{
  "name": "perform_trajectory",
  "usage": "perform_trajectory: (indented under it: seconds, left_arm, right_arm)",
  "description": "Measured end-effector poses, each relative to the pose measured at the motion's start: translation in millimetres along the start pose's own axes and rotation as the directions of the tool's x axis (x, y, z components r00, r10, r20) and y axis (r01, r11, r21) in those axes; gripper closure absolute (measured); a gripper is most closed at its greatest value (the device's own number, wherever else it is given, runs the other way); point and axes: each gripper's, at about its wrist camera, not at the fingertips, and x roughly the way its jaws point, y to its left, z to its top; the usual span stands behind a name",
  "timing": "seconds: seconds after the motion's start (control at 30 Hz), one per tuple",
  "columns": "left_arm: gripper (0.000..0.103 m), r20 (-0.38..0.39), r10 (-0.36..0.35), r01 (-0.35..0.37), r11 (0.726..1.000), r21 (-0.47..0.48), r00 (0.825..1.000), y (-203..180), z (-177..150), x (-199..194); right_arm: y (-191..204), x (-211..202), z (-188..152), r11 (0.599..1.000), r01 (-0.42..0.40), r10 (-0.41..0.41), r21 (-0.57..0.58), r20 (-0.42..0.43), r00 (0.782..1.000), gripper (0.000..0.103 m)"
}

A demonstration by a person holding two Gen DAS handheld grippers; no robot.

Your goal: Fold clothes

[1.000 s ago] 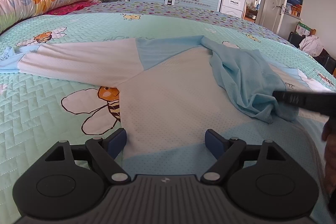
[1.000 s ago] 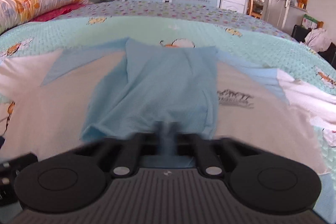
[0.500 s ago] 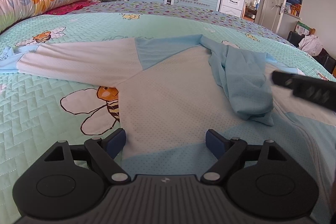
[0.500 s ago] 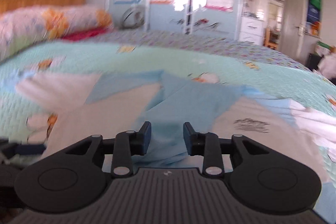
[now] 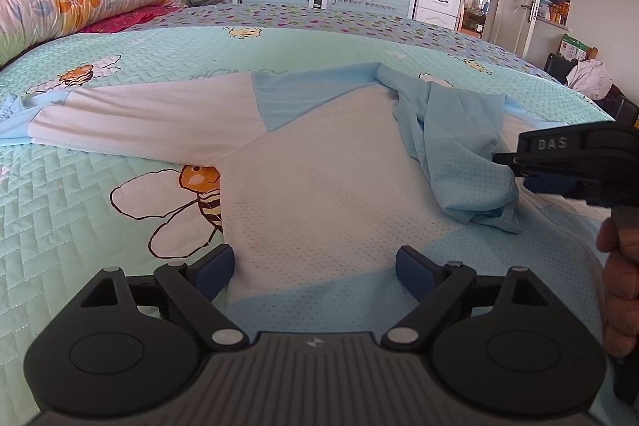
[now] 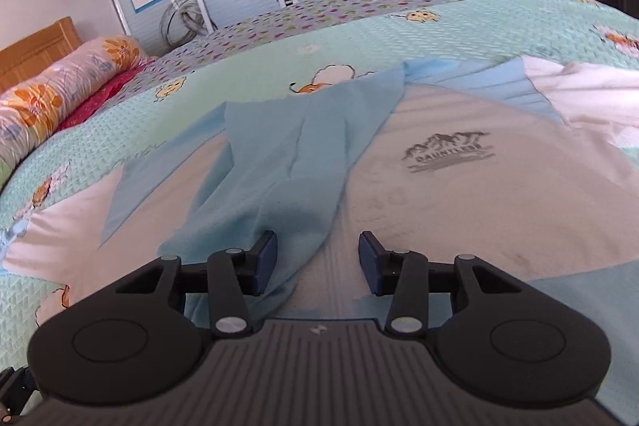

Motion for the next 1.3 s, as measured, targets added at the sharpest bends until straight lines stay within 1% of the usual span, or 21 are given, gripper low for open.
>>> perform_trajectory:
  seconds: [0.03, 0.1, 0.2, 0.23, 0.3, 0.33, 0.43, 0.53, 0.57, 0.6, 0.63, 0.67, 0.73, 0.77, 0.83, 0.87, 0.9, 1.03, 1.07, 1.2, 1.3]
  left_arm:
    - [0.012, 0.000, -0.001, 0.001, 1.000, 0.000, 1.000, 0.1, -0.1, -0.1]
    - [0.011, 0.000, -0.002, 0.002, 1.000, 0.000, 1.000, 0.2, -0.1, -0.2]
    - [0.011, 0.000, -0.002, 0.002, 1.000, 0.001, 1.000, -0.4, -0.6, -0.6]
    - [0.011, 0.000, -0.003, 0.003, 1.000, -0.001, 1.000, -0.1, -0.6, -0.8]
    - [0.011, 0.000, -0.006, 0.006, 1.000, -0.004, 1.000, 0.6, -0.5, -0.9]
    - [0.011, -0.001, -0.004, 0.004, 1.000, -0.002, 1.000, 0.1, -0.5, -0.7]
    - [0.010, -0.002, -0.001, 0.001, 1.000, 0.006, 1.000, -1.5, -0.6, -0.7]
    - [0.010, -0.002, -0.005, 0.005, 1.000, 0.002, 1.000, -0.9, -0.5, -0.4]
    - [0.010, -0.002, -0.004, 0.004, 1.000, 0.004, 1.000, -1.1, -0.3, -0.2]
    - [0.010, -0.003, -0.003, 0.003, 1.000, 0.006, 1.000, -1.2, -0.2, 0.0]
    - [0.010, -0.003, -0.004, 0.004, 1.000, 0.006, 1.000, -1.3, -0.1, 0.1]
    - [0.010, -0.003, -0.004, 0.004, 1.000, 0.005, 1.000, -1.2, 0.0, 0.1]
    - [0.009, -0.003, -0.004, 0.004, 1.000, 0.007, 1.000, -1.5, -0.1, 0.1]
    - [0.009, -0.003, -0.003, 0.003, 1.000, 0.008, 1.000, -1.8, -0.1, 0.2]
    - [0.009, -0.003, -0.005, 0.005, 1.000, 0.007, 1.000, -1.8, 0.0, 0.4]
    - [0.009, -0.003, -0.006, 0.006, 1.000, 0.006, 1.000, -1.4, 0.0, 0.1]
    - [0.009, -0.003, -0.008, 0.008, 1.000, 0.004, 1.000, -1.0, 0.2, 0.0]
    - [0.009, -0.004, -0.007, 0.007, 1.000, 0.007, 1.000, -1.8, -0.1, 0.2]
    - [0.008, -0.004, -0.007, 0.007, 1.000, 0.008, 1.000, -2.0, -0.2, 0.2]
    - [0.008, -0.004, -0.006, 0.006, 1.000, 0.011, 1.000, -2.2, -1.0, -0.2]
    - [0.007, -0.004, -0.006, 0.006, 1.000, 0.013, 1.000, -2.5, -1.1, 0.2]
  right_arm:
    - [3.8, -0.5, 1.3, 1.000, -0.014, 0.014, -0.011, 0.006, 1.000, 0.101]
    - [13.6, -7.6, 3.5, 0.999, -0.017, 0.019, -0.040, 0.054, 0.998, 0.103]
    - [26.6, -10.0, 5.6, 0.994, -0.055, 0.061, -0.094, 0.057, 0.997, 0.103]
    - [30.7, -10.4, 6.3, 0.991, -0.070, 0.077, -0.111, 0.055, 0.996, 0.102]
    - [28.1, -15.4, 7.3, 0.996, -0.043, 0.049, -0.080, 0.068, 0.996, 0.088]
    - [22.4, -17.6, 6.7, 0.998, -0.042, 0.045, -0.045, 0.074, 0.996, 0.074]
    - [12.4, -10.4, 3.5, 0.999, -0.043, 0.043, 0.011, 0.004, 0.999, 0.072]
    - [6.6, -6.6, 1.4, 0.996, -0.020, 0.022, 0.088, -0.023, 0.999, 0.066]
    - [7.2, -6.6, 0.9, 0.995, -0.027, 0.028, 0.096, -0.017, 0.999, 0.068]
    - [8.5, -6.8, 0.4, 0.995, -0.038, 0.039, 0.096, -0.009, 0.999, 0.074]
    - [14.7, -8.0, 0.3, 0.998, -0.032, 0.032, 0.061, 0.012, 0.999, 0.103]
    - [22.3, -9.5, 0.3, 1.000, -0.021, 0.020, 0.016, 0.037, 0.999, 0.103]
    - [39.3, -15.2, 2.2, 0.996, -0.041, 0.048, -0.077, 0.086, 0.995, 0.103]
    - [47.9, -18.1, 3.3, 0.991, -0.052, 0.066, -0.125, 0.110, 0.992, 0.102]
    - [57.0, -17.1, 2.5, 0.978, -0.113, 0.128, -0.173, 0.075, 0.989, 0.097]
    - [61.1, -16.0, 1.9, 0.970, -0.147, 0.159, -0.192, 0.052, 0.986, 0.089]
    - [59.0, -17.4, 0.4, 0.973, -0.148, 0.160, -0.177, 0.053, 0.986, 0.085]
    - [19.0, -33.5, -1.2, 0.995, -0.103, 0.101, 0.011, 0.132, 0.986, 0.070]
    - [8.7, -34.8, -0.2, 0.994, -0.093, 0.085, 0.054, 0.132, 0.988, 0.067]
    - [-12.1, -21.8, 4.4, 0.983, -0.082, 0.072, 0.163, 0.062, 0.995, 0.067]
    - [-5.5, -10.3, 7.7, 0.974, -0.106, 0.100, 0.201, 0.038, 0.994, 0.067]
